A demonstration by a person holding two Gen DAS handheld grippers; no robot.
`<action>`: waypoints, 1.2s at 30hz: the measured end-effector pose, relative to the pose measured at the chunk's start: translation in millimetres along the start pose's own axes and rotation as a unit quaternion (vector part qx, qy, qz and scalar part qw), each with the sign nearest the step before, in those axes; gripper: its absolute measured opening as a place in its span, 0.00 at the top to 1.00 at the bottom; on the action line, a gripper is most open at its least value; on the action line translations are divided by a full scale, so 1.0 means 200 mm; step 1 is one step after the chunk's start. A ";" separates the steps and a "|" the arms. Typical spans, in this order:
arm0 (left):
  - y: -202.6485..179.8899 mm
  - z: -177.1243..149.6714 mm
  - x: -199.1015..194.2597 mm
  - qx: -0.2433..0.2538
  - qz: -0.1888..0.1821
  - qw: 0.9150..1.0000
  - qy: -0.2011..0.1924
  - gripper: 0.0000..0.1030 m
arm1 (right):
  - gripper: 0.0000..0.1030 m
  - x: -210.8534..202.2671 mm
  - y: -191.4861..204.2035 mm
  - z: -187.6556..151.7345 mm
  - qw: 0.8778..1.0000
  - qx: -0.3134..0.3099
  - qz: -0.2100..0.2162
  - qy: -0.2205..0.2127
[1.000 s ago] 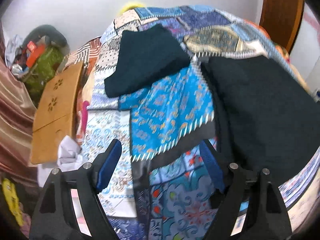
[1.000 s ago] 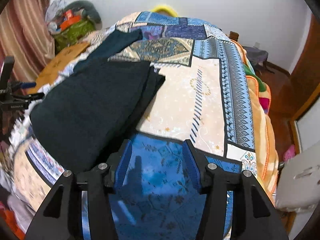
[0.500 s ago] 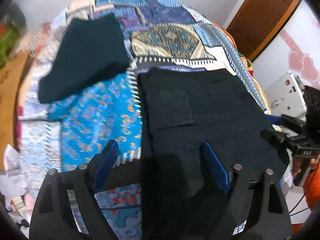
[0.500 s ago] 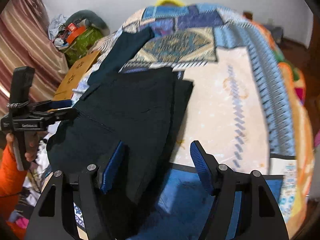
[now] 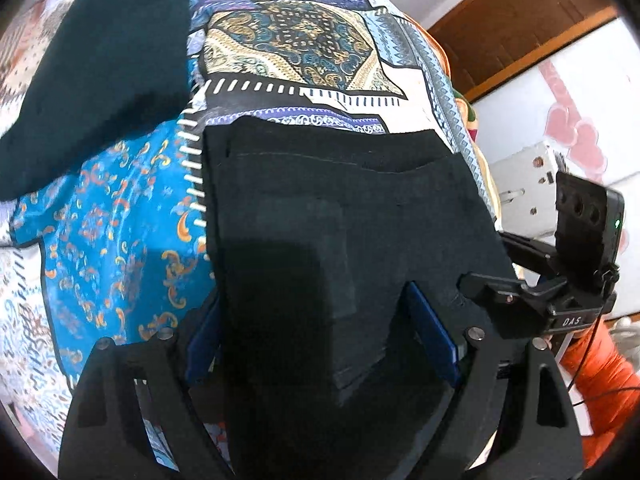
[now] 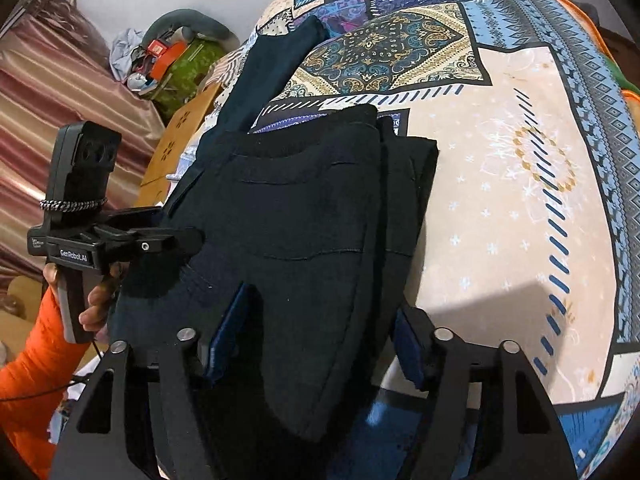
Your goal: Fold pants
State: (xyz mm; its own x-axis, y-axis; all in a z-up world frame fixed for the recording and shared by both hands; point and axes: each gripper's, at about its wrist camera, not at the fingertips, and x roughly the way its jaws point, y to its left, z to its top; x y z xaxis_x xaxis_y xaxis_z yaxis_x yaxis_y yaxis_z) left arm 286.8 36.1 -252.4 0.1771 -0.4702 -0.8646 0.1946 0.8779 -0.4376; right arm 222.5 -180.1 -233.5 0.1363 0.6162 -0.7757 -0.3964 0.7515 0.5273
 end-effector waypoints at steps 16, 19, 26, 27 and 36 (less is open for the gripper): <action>-0.17 -0.13 -0.24 0.050 0.041 0.995 -0.076 0.65 | 0.81 -0.22 0.25 0.00 0.993 -0.096 -0.034 -0.061; -0.21 -0.14 -0.34 0.060 0.043 0.992 -0.106 0.69 | 0.81 -0.26 0.31 0.03 0.990 -0.109 -0.034 -0.082; -0.22 -0.11 -0.59 0.069 0.082 0.977 -0.183 0.70 | 0.82 -0.31 0.47 0.20 0.980 -0.148 -0.029 -0.132; -0.20 -0.09 -0.64 0.068 0.089 0.974 -0.198 0.70 | 0.82 -0.31 0.50 0.24 0.978 -0.153 -0.028 -0.139; 0.04 0.11 -0.88 0.043 0.139 0.953 -0.265 0.70 | 0.82 -0.17 0.65 0.61 0.967 -0.185 -0.008 -0.173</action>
State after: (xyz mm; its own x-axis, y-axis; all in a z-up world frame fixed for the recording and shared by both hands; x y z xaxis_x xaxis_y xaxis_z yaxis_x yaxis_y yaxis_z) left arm 278.2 124.6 -98.7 0.6910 -0.2200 -0.6886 0.1427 0.9753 -0.1684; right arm 276.7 -73.7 -96.8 0.4149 0.6957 -0.5864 -0.6812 0.6648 0.3067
